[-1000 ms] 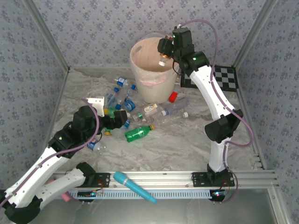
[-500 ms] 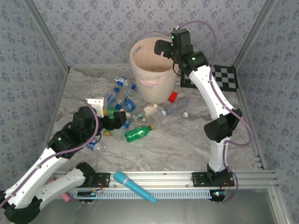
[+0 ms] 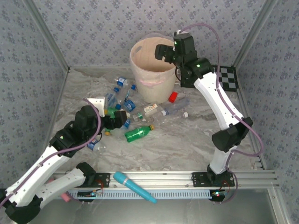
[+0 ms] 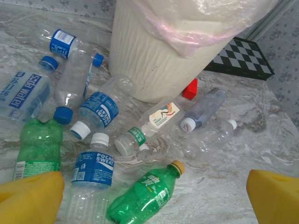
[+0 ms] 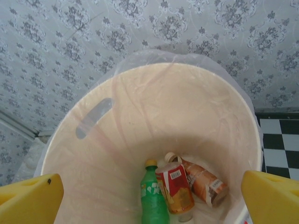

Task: Put the plastic bottles in the bin

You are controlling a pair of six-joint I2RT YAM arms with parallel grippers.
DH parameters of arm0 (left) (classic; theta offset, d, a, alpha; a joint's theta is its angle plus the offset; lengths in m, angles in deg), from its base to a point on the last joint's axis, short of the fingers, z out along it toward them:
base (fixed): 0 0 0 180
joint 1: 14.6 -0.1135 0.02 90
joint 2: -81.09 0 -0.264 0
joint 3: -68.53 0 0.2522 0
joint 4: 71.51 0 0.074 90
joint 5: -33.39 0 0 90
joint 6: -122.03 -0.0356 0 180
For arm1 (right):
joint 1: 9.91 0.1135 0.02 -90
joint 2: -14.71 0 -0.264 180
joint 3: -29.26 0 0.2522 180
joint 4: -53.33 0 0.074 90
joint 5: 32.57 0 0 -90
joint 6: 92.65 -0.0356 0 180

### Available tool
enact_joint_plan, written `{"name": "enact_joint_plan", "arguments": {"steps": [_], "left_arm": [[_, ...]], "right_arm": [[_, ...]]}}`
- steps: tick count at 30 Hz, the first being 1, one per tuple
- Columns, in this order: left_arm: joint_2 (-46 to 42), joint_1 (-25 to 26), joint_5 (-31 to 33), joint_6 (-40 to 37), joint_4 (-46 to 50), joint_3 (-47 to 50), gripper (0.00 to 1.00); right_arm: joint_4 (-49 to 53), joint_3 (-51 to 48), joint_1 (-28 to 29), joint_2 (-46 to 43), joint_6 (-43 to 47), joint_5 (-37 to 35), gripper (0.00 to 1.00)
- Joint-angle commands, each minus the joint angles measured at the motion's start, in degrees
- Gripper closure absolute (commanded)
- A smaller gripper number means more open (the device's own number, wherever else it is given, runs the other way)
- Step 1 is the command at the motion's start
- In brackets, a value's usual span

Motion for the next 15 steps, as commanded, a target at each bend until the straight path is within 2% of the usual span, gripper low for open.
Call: {"name": "enact_joint_plan", "arguments": {"steps": [1,9,15], "left_arm": [[0.3,0.3,5.2,1.7,2.0,-0.2,0.00],[0.7,-1.2,13.1,8.8,6.6,3.2,0.00],[1.8,-7.3,11.3,13.7,8.4,5.9,0.00]], "right_arm": [[-4.0,-5.4,0.8,-5.3,1.6,-0.9,0.00],[-11.3,-24.3,2.5,-18.0,3.7,-0.2,0.00],[-17.2,-37.2,4.4,-25.8,6.5,0.5,0.00]]}}
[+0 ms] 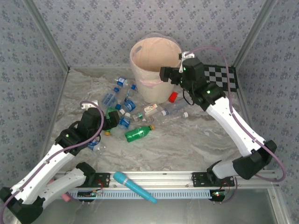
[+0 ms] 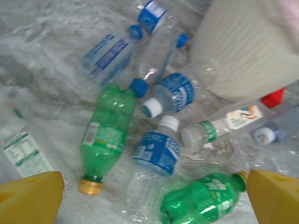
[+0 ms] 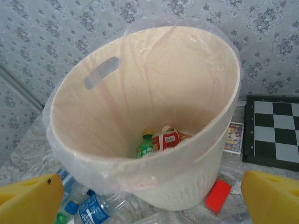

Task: Put the plastic bottles in the bin

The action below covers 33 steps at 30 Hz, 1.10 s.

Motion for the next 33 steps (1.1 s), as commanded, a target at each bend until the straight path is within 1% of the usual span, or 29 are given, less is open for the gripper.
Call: {"name": "enact_joint_plan", "arguments": {"steps": [1,6,8,10,12,14,18,23,28,31,33], "left_arm": [[0.9,-4.1,0.1,3.9,2.4,0.9,0.00],[5.5,-12.2,-1.9,4.2,3.8,1.0,0.00],[7.4,-16.2,-4.5,4.1,3.5,1.6,0.00],[9.4,-20.7,-8.8,3.9,1.9,2.9,0.00],[11.5,-24.4,-12.1,4.0,0.6,3.8,0.01],[14.2,-26.9,-13.6,3.3,-0.3,4.1,0.03],[19.3,-29.4,-11.8,1.5,-0.3,3.4,0.06],[23.9,-31.6,-12.6,1.1,-3.3,3.5,0.09],[28.3,-32.3,-13.2,0.7,-5.9,3.7,0.15],[30.3,-32.3,-14.0,0.9,-7.5,3.7,0.17],[31.4,-32.3,-14.3,1.1,-8.5,3.6,0.20]], "right_arm": [[-6.1,-6.6,1.3,-4.1,2.6,0.8,0.00],[-10.7,-16.2,3.7,-8.5,3.6,0.9,0.00],[-11.8,-20.6,4.2,-9.7,3.6,0.8,0.00],[-13.4,-24.4,4.8,-11.2,3.7,0.2,0.00],[-16.0,-28.3,5.2,-12.6,3.8,-0.1,0.00],[-18.1,-31.5,5.3,-13.7,3.9,-0.4,0.00],[-20.5,-36.5,5.4,-15.1,3.8,-1.5,0.00],[-22.0,-40.3,5.1,-16.7,3.3,-3.4,0.00],[-24.0,-42.5,4.8,-17.6,2.9,-3.3,0.00],[-24.6,-43.1,4.6,-17.4,2.5,-3.4,0.00],[-24.5,-43.5,4.3,-17.2,2.2,-2.9,0.00]]}}
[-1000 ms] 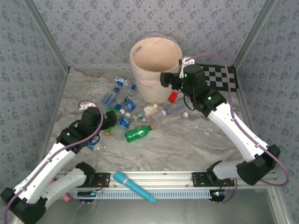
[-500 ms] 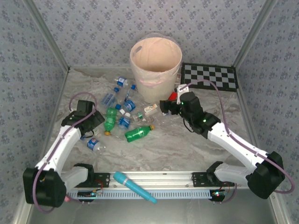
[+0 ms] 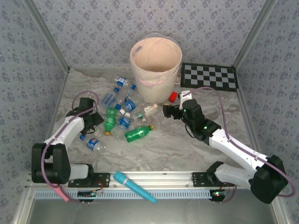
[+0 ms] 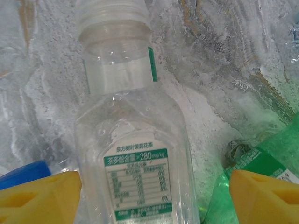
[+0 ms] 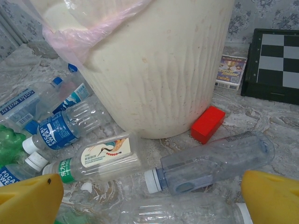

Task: Put the plastic bottles in the bin

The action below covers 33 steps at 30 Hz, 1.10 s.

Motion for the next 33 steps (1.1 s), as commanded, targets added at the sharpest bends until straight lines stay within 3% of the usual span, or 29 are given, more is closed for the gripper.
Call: {"name": "enact_joint_plan", "arguments": {"steps": [1,11,18,22,24,33], "left_arm": [[1.4,-0.5,-1.3,-0.3,-2.6,-0.5,0.21],[7.6,-0.5,-2.1,0.7,-5.5,-1.0,0.23],[9.4,-0.5,-2.6,0.8,-6.8,-1.4,0.32],[7.7,-0.5,-2.1,0.8,-5.8,-1.7,0.38],[5.9,-0.5,-1.9,0.7,-5.1,-1.9,0.45],[-2.8,-0.4,-2.8,-0.1,0.5,-5.7,0.43]], "right_arm": [[-1.8,-0.9,-0.6,-0.6,-0.8,-0.6,0.00],[-2.3,-1.9,-1.0,-1.3,-1.5,-0.1,0.00],[-1.8,-2.1,-1.2,-1.8,-1.8,0.0,0.00],[-2.0,-2.5,-1.3,-2.6,-1.8,-0.4,0.00],[-2.2,-2.8,-1.3,-2.9,-2.0,-0.4,0.00],[-3.3,-3.9,-1.3,-4.1,-2.1,2.2,0.00]]}}
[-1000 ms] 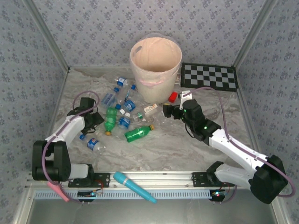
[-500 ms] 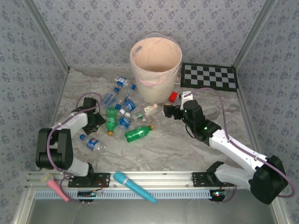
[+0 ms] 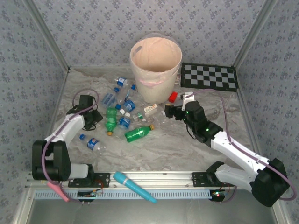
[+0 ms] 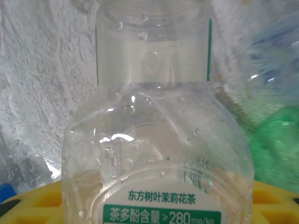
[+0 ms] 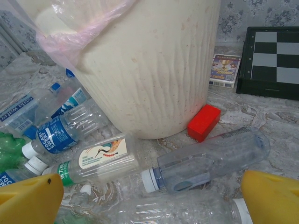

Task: Put the plastic bottles in the bin

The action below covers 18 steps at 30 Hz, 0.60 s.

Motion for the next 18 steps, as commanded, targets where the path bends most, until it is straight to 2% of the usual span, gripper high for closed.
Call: {"name": "enact_joint_plan", "arguments": {"steps": [1,4,9,18], "left_arm": [[-4.2,-0.2,-1.2,-0.5,3.7,-4.2,0.43],[-7.1,0.7,-1.8,-0.5,4.6,-7.4,0.43],[-8.3,4.9,-1.8,-2.6,5.1,-15.9,0.42],[-1.2,14.9,1.4,-6.4,5.8,-36.4,0.42]], "right_arm": [[-2.8,-1.6,-0.3,-2.1,-0.6,2.8,0.00],[-5.8,-3.4,-0.3,-3.8,-0.2,5.6,0.00],[-9.7,-6.0,0.3,-7.0,0.9,6.0,0.00],[-11.6,-8.1,0.8,-10.6,2.0,5.3,0.00]]}}
